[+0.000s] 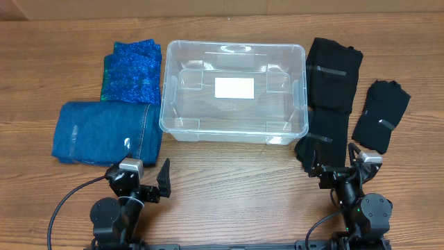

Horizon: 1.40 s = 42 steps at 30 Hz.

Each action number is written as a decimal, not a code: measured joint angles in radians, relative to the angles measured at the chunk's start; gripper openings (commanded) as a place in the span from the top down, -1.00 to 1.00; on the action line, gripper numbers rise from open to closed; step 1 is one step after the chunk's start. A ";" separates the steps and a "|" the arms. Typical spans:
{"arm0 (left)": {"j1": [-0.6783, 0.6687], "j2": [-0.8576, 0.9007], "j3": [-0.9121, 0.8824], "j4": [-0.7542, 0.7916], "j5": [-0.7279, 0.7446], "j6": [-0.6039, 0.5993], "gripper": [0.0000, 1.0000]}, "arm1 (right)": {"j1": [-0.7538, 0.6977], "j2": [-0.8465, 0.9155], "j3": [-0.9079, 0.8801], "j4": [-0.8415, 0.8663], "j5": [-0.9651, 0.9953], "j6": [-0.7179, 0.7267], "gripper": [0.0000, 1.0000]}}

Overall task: Pack container
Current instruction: 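Move the left gripper down to the folded blue jeans and grasp them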

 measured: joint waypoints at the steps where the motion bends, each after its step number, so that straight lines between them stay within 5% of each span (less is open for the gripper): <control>1: 0.000 0.000 0.000 0.000 0.000 0.000 -1.00 | 0.000 0.000 0.000 0.000 0.000 0.000 -1.00; 42: 0.000 0.072 0.000 -0.008 0.031 -0.065 -1.00 | 0.000 0.000 0.000 0.000 0.000 0.000 -1.00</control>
